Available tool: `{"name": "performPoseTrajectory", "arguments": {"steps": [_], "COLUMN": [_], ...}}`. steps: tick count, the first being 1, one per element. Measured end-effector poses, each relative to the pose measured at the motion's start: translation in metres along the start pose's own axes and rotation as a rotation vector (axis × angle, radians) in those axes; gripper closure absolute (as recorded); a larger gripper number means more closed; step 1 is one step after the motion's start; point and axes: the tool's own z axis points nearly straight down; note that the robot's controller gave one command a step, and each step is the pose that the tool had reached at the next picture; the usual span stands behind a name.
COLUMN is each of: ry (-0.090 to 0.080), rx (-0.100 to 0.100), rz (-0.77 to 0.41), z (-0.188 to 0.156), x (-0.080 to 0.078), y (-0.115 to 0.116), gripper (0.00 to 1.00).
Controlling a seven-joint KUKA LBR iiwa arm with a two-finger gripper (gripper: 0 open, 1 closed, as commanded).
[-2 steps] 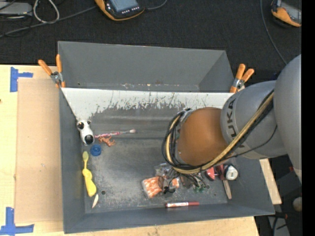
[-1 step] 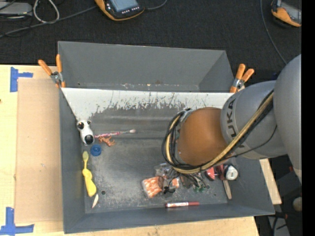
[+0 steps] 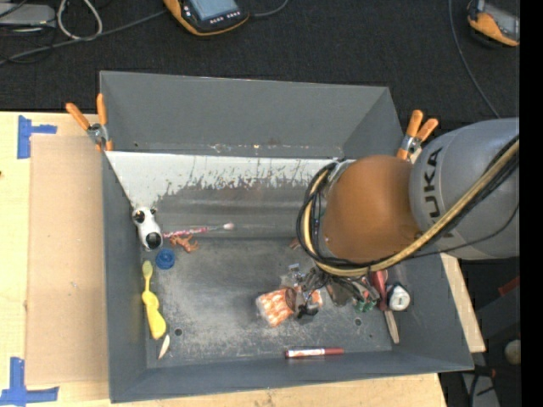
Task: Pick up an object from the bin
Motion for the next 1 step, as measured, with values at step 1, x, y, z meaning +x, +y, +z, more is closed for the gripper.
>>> {"name": "performPoseTrajectory", "arguments": {"steps": [1], "ry": [0.003], "rx": [-0.001], "rz": [0.072], "z": [-0.0827], "x": [-0.0005], "y": [-0.0051], "gripper": [1.00]}}
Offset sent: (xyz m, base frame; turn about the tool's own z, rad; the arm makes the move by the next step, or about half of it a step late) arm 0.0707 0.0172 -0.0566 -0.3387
